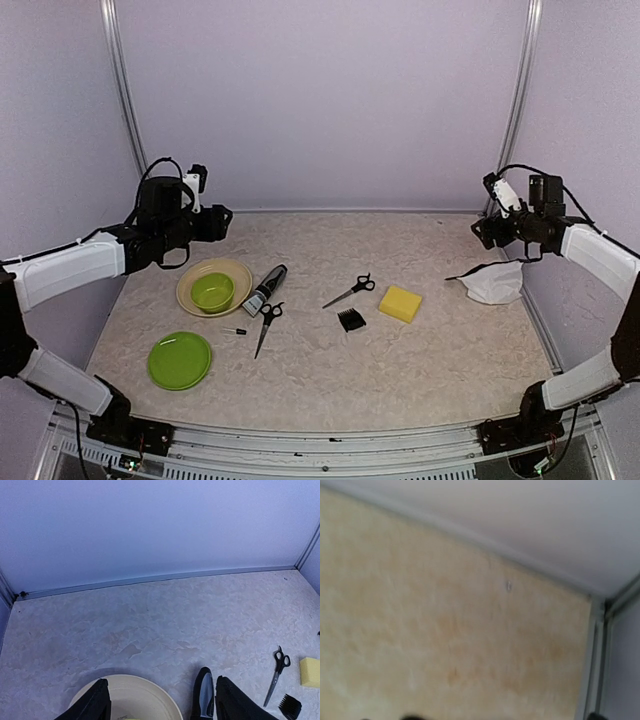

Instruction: Sort the hair-cutting tools

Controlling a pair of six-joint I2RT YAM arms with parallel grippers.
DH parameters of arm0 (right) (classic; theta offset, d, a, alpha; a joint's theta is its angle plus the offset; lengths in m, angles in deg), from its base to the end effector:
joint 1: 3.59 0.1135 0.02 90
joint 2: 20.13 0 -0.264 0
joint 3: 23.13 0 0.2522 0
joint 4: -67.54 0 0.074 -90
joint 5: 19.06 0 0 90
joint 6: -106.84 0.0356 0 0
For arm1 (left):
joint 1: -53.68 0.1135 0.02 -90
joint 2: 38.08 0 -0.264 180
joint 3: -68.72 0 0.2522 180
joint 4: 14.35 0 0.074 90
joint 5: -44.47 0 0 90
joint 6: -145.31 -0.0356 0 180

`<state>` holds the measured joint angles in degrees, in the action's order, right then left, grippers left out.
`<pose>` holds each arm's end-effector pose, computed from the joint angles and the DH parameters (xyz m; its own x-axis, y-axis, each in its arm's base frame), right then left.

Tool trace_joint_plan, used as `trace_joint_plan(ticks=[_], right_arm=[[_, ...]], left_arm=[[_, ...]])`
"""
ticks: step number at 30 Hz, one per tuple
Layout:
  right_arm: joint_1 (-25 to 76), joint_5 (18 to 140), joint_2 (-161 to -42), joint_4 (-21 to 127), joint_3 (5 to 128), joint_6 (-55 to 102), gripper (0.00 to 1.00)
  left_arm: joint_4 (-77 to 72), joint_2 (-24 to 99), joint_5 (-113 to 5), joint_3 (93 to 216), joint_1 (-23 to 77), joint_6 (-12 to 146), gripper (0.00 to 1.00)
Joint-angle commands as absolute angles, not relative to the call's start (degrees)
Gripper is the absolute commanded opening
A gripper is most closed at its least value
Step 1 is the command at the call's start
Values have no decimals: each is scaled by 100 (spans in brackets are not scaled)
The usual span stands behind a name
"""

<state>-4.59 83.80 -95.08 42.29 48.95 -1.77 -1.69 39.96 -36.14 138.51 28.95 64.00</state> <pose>0.2993 0.0027 0.3046 -0.3894 -0.3044 -0.8693 -0.3203 0.9297 -0.1820 0.2902 -0.1273 0.2966 -0.3619 0.0026 -0.9322 0.2222 0.9714 -0.0836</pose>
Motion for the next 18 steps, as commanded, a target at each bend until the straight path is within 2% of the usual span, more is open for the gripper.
trace_joint_plan(ticks=[1,9,18], right_arm=[[-565,7919,-9772,3481,4907,-679,89],[-1003,7876,-10184,2834,5035,-343,81],[-1805,7917,-10883,2260,5551,-98,71]], left_arm=[[-258,4201,-4075,13863,2571,6461,70],[-198,4599,-4445,14004,1971,6466,68],[-202,4620,-4613,14030,1785,6446,68]])
